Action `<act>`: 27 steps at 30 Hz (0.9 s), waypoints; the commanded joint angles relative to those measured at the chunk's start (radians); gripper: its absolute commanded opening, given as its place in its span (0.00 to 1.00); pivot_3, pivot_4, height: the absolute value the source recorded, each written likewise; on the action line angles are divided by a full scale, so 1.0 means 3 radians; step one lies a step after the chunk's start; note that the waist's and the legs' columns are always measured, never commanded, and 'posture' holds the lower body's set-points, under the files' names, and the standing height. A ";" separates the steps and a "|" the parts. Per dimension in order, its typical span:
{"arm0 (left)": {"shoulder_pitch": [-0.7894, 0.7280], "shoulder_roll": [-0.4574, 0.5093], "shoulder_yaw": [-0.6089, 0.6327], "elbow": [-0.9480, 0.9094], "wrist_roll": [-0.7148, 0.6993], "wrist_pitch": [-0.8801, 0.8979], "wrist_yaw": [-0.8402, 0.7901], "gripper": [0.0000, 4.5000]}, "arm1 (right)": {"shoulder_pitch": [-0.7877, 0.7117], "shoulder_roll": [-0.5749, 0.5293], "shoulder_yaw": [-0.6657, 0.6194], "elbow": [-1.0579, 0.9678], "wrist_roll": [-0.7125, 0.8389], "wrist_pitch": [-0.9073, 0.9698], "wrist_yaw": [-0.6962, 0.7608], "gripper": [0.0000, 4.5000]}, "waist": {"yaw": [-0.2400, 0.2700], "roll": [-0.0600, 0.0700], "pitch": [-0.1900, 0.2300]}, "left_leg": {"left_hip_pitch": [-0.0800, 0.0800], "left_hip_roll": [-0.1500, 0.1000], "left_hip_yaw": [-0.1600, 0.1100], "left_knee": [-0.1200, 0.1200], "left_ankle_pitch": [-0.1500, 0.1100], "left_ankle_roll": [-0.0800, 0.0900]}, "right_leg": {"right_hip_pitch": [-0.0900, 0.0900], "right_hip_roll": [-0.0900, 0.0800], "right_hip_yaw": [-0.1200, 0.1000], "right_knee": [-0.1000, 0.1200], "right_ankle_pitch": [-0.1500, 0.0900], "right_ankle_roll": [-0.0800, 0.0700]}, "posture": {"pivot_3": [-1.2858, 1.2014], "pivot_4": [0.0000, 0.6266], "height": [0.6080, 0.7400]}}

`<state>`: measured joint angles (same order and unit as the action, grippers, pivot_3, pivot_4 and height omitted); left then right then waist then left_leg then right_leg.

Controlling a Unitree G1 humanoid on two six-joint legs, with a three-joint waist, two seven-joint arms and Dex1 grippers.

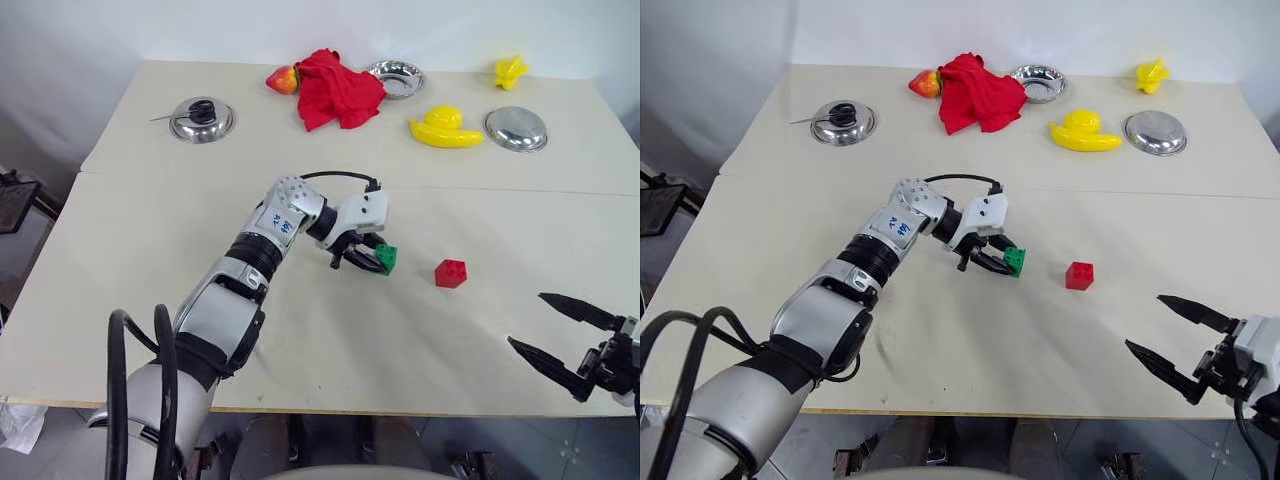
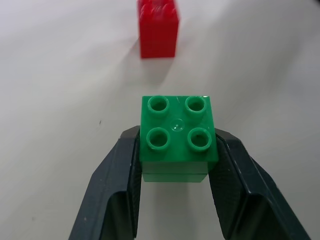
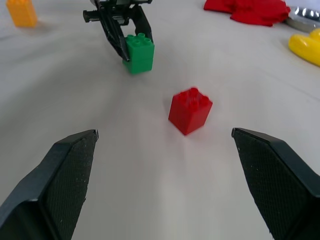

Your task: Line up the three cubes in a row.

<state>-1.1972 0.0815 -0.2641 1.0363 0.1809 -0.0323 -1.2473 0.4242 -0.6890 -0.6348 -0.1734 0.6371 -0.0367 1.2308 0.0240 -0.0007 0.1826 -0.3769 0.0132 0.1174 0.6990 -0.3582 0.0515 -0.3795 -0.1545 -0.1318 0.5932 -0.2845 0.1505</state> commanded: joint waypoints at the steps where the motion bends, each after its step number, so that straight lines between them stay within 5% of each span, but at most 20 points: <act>1: 0.0024 -0.0042 -0.0060 -0.0026 0.0012 0.0055 0.0053 0.33 | 0.0031 0.0001 -0.0100 -0.0008 0.0034 -0.0054 0.0002 1.00 | 0.0000 0.0000 0.0000 | 0.0000 0.0002 0.0000 0.0001 0.0000 0.0000 | 0.0000 0.0000 0.0001 0.0000 0.0000 0.0000 | 0.52 0.24 1.00; 12: 0.0196 -0.0060 -0.0198 -0.0223 0.0032 0.0320 0.0106 0.33 | -0.0006 0.0023 -0.0018 -0.0051 0.0024 -0.0058 -0.0049 1.00 | 0.0008 0.0002 -0.0001 | 0.0002 0.0007 -0.0002 0.0001 0.0000 0.0000 | 0.0002 -0.0006 0.0000 0.0002 0.0000 0.0000 | 0.52 0.24 1.00; 13: 0.0216 -0.0053 -0.0206 -0.0274 0.0027 0.0348 0.0088 0.49 | -0.0013 0.0023 -0.0013 -0.0050 0.0024 -0.0060 -0.0048 1.00 | 0.0008 0.0002 -0.0001 | 0.0002 0.0007 -0.0002 0.0001 0.0000 0.0000 | 0.0002 -0.0006 0.0000 0.0002 0.0000 0.0000 | 0.52 0.24 1.00; 19: 0.0227 0.0038 -0.0051 -0.0706 -0.0244 0.0451 -0.0041 0.87 | -0.0177 0.0014 0.0113 -0.0020 0.0021 -0.0064 -0.0030 1.00 | 0.0000 0.0002 -0.0001 | 0.0002 0.0007 -0.0002 0.0004 0.0000 0.0000 | 0.0002 -0.0007 0.0001 0.0003 0.0000 0.0000 | 0.52 0.24 1.00; 27: 0.0324 0.0709 0.0338 -0.1277 -0.0811 0.0296 -0.0658 0.87 | -0.0595 -0.0034 0.0367 0.0017 0.0059 0.0002 0.0004 1.00 | -0.0030 0.0008 -0.0004 | 0.0004 0.0009 0.0000 0.0004 0.0001 -0.0001 | 0.0000 -0.0004 0.0001 0.0009 0.0000 0.0000 | 0.52 0.24 1.00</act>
<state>-1.1098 0.2660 -0.2017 0.7025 -0.0090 0.0887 -1.3982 0.2562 -0.6872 -0.5232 -0.1557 0.6362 -0.0389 1.2256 0.0150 0.0016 0.1814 -0.3756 0.0158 0.1173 0.7003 -0.3580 0.0512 -0.3794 -0.1555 -0.1314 0.5959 -0.2846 0.1503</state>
